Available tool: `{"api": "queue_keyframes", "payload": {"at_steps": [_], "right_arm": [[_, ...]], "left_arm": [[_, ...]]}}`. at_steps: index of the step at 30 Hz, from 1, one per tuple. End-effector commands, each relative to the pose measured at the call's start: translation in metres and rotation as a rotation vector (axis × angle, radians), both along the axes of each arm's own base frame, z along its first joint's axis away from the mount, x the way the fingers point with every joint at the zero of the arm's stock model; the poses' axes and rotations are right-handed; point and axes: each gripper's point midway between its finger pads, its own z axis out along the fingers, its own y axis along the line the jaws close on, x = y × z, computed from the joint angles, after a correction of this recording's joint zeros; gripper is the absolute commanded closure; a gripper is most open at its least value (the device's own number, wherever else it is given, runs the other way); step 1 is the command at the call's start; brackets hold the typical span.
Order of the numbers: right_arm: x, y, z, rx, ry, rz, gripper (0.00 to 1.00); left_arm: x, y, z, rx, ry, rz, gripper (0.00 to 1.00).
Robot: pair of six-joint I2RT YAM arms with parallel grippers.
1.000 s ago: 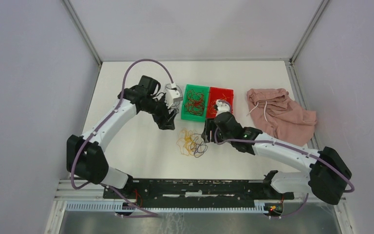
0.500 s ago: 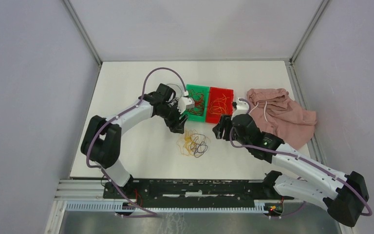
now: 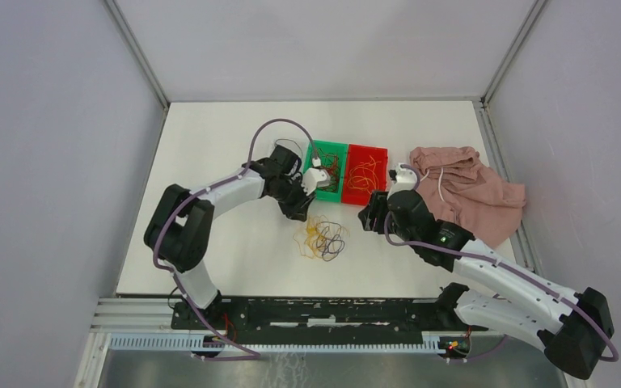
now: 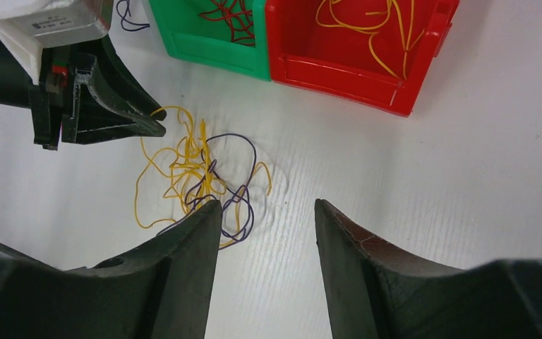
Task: Untangle the cables
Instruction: Untie the cable.
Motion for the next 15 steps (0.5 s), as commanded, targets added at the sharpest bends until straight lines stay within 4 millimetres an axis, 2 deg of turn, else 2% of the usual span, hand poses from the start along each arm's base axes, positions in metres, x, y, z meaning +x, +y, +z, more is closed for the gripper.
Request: {"api": "queue_keyframes", "payload": {"at_steps": [1, 3, 4, 7, 9, 11, 15], "right_arm": [[0.005, -0.005, 0.009, 0.023, -0.036, -0.033, 0.43], [0.006, -0.006, 0.010, 0.023, -0.041, -0.037, 0.43], [0.006, -0.005, 0.010, 0.022, -0.044, -0.037, 0.42], [0.009, 0.000, 0.014, 0.035, -0.057, -0.021, 0.38], [0.010, 0.008, 0.020, 0.055, -0.072, 0.014, 0.33], [0.013, 0.018, 0.029, 0.086, -0.103, 0.047, 0.28], [0.016, 0.044, 0.059, 0.160, -0.218, 0.180, 0.22]], "left_arm": [[0.003, -0.008, 0.010, -0.031, -0.021, 0.018, 0.79], [0.003, -0.009, 0.019, -0.041, -0.032, 0.023, 0.93], [0.004, -0.010, 0.026, -0.051, -0.043, 0.026, 0.96], [0.005, -0.015, 0.063, -0.086, -0.060, 0.028, 0.97], [0.005, -0.020, 0.103, -0.128, -0.095, 0.016, 0.97], [-0.001, -0.020, 0.132, -0.144, -0.121, 0.001, 0.97], [-0.021, -0.012, 0.165, -0.138, -0.125, -0.020, 0.97]]}}
